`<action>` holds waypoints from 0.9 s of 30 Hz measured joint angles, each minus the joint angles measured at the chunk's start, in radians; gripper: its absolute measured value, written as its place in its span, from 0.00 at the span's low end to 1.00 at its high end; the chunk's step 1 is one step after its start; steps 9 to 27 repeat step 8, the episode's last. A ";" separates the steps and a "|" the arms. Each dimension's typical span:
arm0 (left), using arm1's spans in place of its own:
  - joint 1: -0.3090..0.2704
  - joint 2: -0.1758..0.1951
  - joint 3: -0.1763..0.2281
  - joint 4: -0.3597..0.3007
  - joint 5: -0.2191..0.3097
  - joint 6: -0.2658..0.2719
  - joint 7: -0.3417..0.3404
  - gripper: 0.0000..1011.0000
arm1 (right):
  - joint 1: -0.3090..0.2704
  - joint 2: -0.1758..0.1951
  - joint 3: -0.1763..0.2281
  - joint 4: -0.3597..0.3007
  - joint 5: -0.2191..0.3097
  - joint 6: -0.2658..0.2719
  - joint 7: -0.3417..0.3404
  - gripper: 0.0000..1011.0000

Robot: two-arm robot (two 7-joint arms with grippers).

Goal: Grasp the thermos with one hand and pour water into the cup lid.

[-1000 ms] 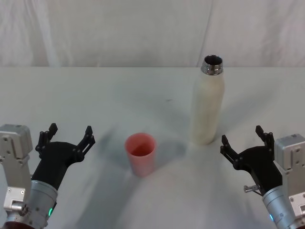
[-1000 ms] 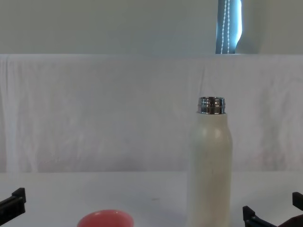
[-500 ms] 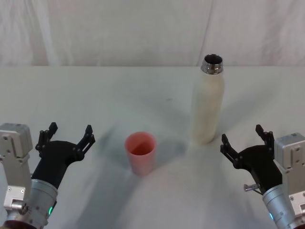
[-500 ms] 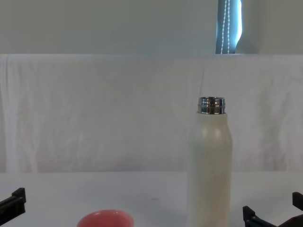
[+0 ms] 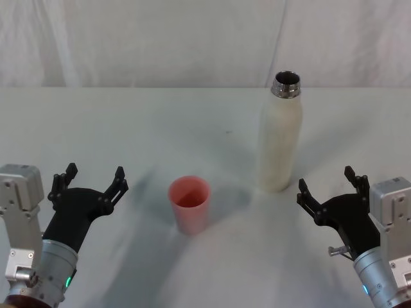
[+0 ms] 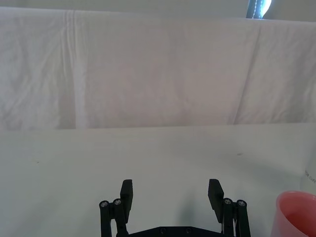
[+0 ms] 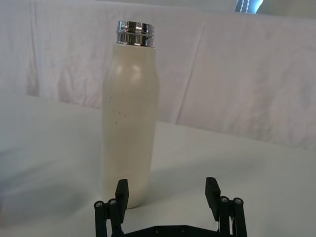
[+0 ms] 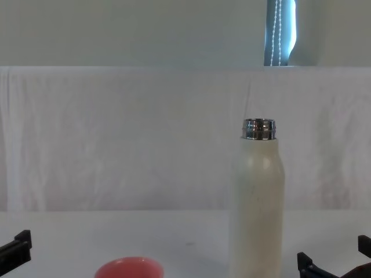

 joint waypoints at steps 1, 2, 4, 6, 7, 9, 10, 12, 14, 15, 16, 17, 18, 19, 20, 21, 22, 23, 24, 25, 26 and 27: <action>0.000 0.000 0.000 0.000 0.000 0.000 0.000 0.99 | 0.000 0.000 0.000 0.000 0.000 0.000 0.000 0.99; 0.000 0.000 0.000 0.000 0.000 0.000 0.000 0.99 | 0.000 0.000 0.000 0.000 0.000 0.000 0.000 0.99; 0.000 0.000 0.000 0.000 0.000 0.000 0.000 0.99 | 0.000 0.000 0.000 0.000 0.000 0.000 0.000 0.99; 0.000 0.000 0.000 0.000 0.000 0.000 0.000 0.99 | 0.000 0.000 0.000 0.000 0.000 0.000 0.000 0.99; 0.000 0.000 0.000 0.000 0.000 0.000 0.000 0.99 | 0.000 0.000 0.000 0.000 0.000 0.000 0.000 0.99; 0.000 0.000 0.000 0.000 0.000 0.000 0.000 0.99 | 0.000 0.000 0.000 0.000 0.000 0.000 0.000 0.99; 0.000 0.000 0.000 0.000 0.000 0.000 0.000 0.99 | 0.000 0.000 0.000 0.000 0.000 0.000 0.000 0.99; 0.000 0.000 0.000 0.000 0.000 0.000 0.000 0.99 | 0.000 0.000 0.000 0.000 0.000 0.000 0.000 0.99; 0.000 0.000 0.000 0.000 0.000 0.000 0.000 0.99 | 0.000 0.000 0.000 0.000 0.000 0.000 0.000 0.99; 0.000 0.000 0.000 0.000 0.000 0.000 0.000 0.99 | 0.000 0.000 0.000 0.000 0.000 0.000 0.000 0.99; 0.000 0.000 0.000 0.000 0.000 0.000 0.000 0.99 | 0.000 0.000 0.000 0.000 0.000 0.000 0.000 0.99; 0.000 0.000 0.000 0.000 0.000 0.000 0.000 0.99 | 0.000 0.000 0.000 0.000 0.000 0.000 0.000 0.99; 0.000 0.000 0.000 0.000 0.000 0.000 0.000 0.99 | 0.000 0.000 0.000 0.000 0.000 0.000 0.000 0.99; 0.000 0.000 0.000 0.000 0.000 0.000 0.000 0.99 | 0.000 0.000 0.000 0.000 0.000 0.000 0.000 0.99; 0.000 0.000 0.000 0.000 0.000 0.000 0.000 0.99 | 0.000 0.000 0.000 0.000 0.000 0.000 0.000 0.99; 0.000 0.000 0.000 0.000 0.000 0.000 0.000 0.99 | 0.000 0.000 0.000 0.000 0.000 0.000 0.000 0.99; 0.000 0.000 0.000 0.000 0.000 0.000 0.000 0.99 | 0.000 0.000 0.000 0.000 0.000 0.000 0.000 0.99; 0.000 0.000 0.000 0.000 0.000 0.000 0.000 0.99 | 0.000 0.000 0.000 0.000 0.000 0.000 0.000 0.99; 0.000 0.000 0.000 0.000 0.000 0.000 0.000 0.99 | 0.000 0.000 0.000 0.000 0.000 0.000 0.000 0.99; 0.000 0.000 0.000 0.000 0.000 0.000 0.000 0.99 | 0.000 0.000 0.000 0.000 0.000 0.000 0.000 0.99; 0.000 0.000 0.000 0.000 0.000 0.000 0.000 0.99 | 0.000 0.000 0.000 0.000 0.000 0.000 0.000 0.99; 0.000 0.000 0.000 0.000 0.000 0.000 0.000 0.99 | 0.000 0.000 0.000 0.000 0.000 0.000 0.000 0.99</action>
